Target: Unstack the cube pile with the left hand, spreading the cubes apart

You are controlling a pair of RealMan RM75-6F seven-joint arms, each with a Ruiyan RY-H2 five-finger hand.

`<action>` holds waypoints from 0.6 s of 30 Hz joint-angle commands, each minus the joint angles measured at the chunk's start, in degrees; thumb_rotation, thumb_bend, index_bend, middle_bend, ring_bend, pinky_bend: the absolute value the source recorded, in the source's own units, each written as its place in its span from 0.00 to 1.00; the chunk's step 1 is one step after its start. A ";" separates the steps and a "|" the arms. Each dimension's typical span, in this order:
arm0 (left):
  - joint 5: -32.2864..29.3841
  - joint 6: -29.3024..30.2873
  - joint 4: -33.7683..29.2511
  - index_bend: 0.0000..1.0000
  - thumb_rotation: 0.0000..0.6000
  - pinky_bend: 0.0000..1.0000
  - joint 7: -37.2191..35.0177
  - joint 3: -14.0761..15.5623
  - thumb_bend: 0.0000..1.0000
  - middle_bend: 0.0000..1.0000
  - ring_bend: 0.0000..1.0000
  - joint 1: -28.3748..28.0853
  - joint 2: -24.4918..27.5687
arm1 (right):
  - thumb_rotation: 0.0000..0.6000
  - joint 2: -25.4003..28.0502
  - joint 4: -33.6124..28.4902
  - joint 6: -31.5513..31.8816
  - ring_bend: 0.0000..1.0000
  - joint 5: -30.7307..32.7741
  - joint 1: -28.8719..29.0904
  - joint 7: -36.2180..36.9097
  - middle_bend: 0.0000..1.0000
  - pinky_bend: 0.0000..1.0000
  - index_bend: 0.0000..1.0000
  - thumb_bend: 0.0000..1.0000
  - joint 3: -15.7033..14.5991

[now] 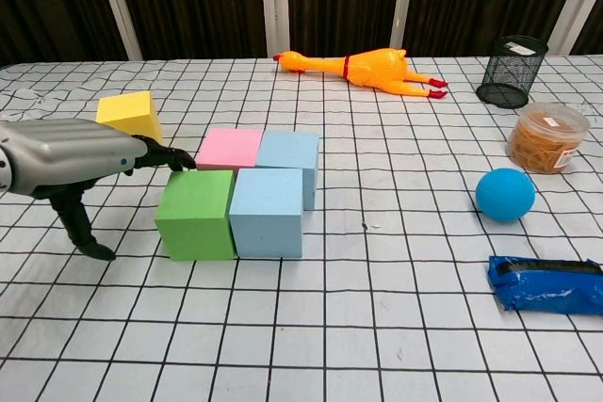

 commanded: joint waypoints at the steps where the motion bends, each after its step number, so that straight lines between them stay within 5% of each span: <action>1: -0.95 0.59 0.43 0.00 1.00 0.25 1.15 -0.38 0.00 0.12 0.09 -0.65 -1.13 | 1.00 0.09 0.03 -0.18 0.10 0.19 0.01 0.08 0.02 0.00 0.16 0.00 0.00; 11: -5.48 0.84 2.68 0.00 1.00 0.30 4.56 -0.74 0.00 0.15 0.14 -2.96 -4.73 | 1.00 0.75 -0.10 -0.64 0.10 0.56 0.05 0.94 0.02 0.00 0.16 0.00 0.00; 18: -3.62 2.69 3.81 0.05 1.00 0.48 4.85 -0.41 0.07 0.35 0.38 -3.16 -6.16 | 1.00 1.07 -0.10 -1.07 0.10 0.71 0.15 1.39 0.02 0.00 0.16 0.00 -0.05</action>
